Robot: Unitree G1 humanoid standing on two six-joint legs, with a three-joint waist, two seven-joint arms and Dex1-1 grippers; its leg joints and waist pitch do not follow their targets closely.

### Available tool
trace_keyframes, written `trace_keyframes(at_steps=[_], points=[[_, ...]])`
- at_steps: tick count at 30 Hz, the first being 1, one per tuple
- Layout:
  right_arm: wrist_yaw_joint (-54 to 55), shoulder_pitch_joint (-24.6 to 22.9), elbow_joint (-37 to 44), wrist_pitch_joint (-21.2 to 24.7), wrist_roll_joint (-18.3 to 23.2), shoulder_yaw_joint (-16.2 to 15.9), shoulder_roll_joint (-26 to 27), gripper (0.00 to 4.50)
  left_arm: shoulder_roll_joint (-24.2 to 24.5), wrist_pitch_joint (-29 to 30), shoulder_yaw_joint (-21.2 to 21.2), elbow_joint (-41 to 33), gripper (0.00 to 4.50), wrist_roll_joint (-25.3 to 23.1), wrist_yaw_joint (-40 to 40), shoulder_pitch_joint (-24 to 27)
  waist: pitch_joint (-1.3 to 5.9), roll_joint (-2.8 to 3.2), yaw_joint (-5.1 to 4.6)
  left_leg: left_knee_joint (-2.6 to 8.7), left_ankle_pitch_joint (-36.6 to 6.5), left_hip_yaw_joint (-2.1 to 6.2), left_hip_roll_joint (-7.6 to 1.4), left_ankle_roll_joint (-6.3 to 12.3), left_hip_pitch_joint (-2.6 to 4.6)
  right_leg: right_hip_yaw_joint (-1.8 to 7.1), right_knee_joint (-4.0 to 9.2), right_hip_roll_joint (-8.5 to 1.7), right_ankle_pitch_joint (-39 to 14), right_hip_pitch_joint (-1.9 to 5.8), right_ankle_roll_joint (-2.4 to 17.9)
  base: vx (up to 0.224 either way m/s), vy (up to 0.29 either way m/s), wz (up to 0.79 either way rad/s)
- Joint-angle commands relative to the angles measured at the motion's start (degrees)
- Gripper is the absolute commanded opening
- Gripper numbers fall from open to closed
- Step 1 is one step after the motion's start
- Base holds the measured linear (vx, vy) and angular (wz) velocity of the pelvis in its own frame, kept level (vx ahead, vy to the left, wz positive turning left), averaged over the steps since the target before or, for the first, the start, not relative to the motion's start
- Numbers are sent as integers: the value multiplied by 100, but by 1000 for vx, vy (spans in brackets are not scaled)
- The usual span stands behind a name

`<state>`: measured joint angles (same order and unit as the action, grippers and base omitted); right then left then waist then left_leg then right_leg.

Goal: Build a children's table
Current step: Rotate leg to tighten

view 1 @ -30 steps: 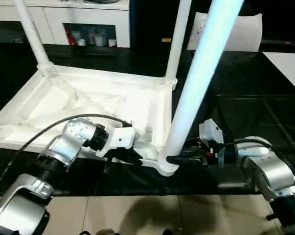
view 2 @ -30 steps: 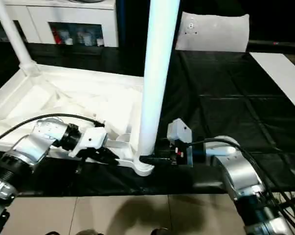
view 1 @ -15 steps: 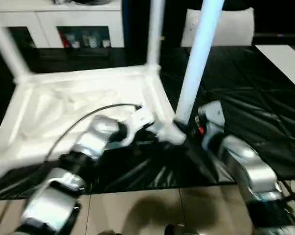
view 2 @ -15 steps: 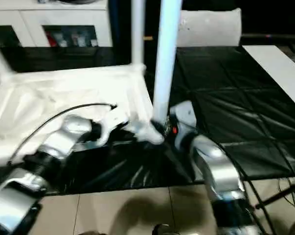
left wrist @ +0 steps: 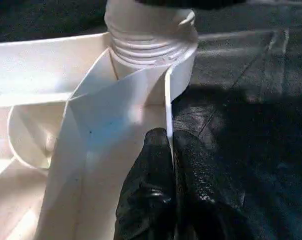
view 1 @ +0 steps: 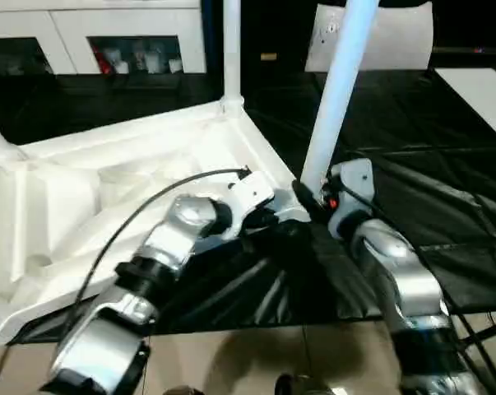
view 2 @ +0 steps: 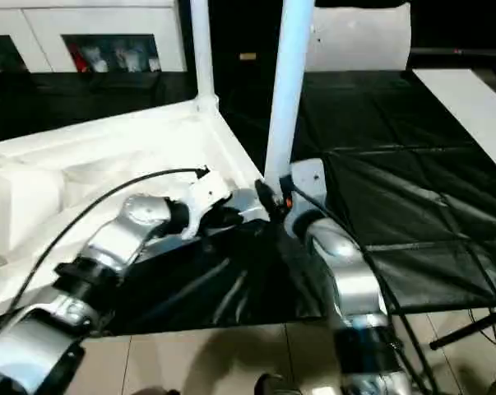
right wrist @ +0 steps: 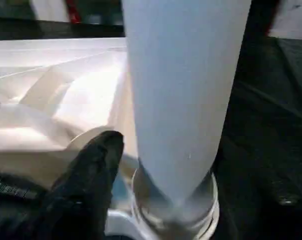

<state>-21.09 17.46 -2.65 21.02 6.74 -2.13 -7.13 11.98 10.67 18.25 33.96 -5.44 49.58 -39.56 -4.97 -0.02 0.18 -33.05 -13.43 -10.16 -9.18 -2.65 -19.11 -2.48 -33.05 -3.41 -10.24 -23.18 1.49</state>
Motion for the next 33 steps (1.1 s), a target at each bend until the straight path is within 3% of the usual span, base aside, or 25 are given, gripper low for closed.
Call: trace_keyframes(at_steps=[1,5,6,7,9,12,13,18,23,29,32,33], points=[[-748,-239,143,-127,307,-430,-183,341,239,-501,125,21,0,-60,369,224,285,-57,8,374,-288,127,-351,605,-108,313,338,-509,-812,331,1339,0,0,0],[-1631,-379,292,-502,520,-260,-792,376,627,-1193,247,89,0,88,1228,413,300,-54,17,350,-156,112,-370,746,-112,314,293,-517,-482,354,1442,0,0,0],[-1819,-393,310,-541,566,-249,-907,399,665,-1247,251,99,0,139,1376,434,296,-44,16,353,-152,109,-377,768,-101,309,294,-513,-470,339,1473,0,0,0],[-1916,-398,313,-561,576,-251,-960,399,690,-1276,263,94,0,163,1451,443,312,-73,22,347,-114,101,-390,781,-86,305,274,-511,-447,339,1521,0,0,0],[-2213,-413,330,-604,614,-274,-1116,410,763,-1323,300,78,0,217,1650,462,313,-59,33,343,-56,92,-405,787,-65,300,255,-506,-389,320,1585,0,0,0],[-3036,-390,324,-668,771,-395,-1563,421,985,-1545,438,120,0,265,2263,464,336,-91,58,321,97,85,-412,901,-53,301,203,-506,-118,336,1676,0,0,0],[-3089,-386,321,-675,783,-407,-1592,421,995,-1555,444,123,0,269,2300,462,334,-76,67,315,147,87,-415,951,-57,298,191,-513,-54,330,1698,0,0,0],[-4118,-284,134,-887,955,-676,-2065,421,1177,-1842,626,134,0,316,3038,414,349,-115,136,293,145,75,-427,989,-43,296,187,-533,-186,326,1705,0,0,0],[-4560,-153,-52,-991,949,-800,-2183,376,1251,-1994,761,111,0,284,3399,371,347,-113,206,280,96,74,-439,892,-47,284,167,-532,-336,314,1720,0,0,0],[-5102,76,-297,-1009,1023,-971,-2273,327,1296,-2200,929,89,0,248,3806,303,336,-141,270,293,-285,66,-441,583,-26,295,229,-530,-1011,297,1524,0,0,0],[-5267,140,-355,-1015,1051,-1032,-2309,299,1300,-2265,957,102,0,245,3916,283,355,-130,307,284,-176,64,-445,590,-28,295,195,-532,-816,303,1532,0,0,0],[-5314,163,-378,-1020,1064,-1041,-2318,293,1310,-2294,970,113,0,239,3950,275,370,-137,329,271,-20,63,-443,644,-37,289,152,-524,-513,311,1578,0,0,0]])
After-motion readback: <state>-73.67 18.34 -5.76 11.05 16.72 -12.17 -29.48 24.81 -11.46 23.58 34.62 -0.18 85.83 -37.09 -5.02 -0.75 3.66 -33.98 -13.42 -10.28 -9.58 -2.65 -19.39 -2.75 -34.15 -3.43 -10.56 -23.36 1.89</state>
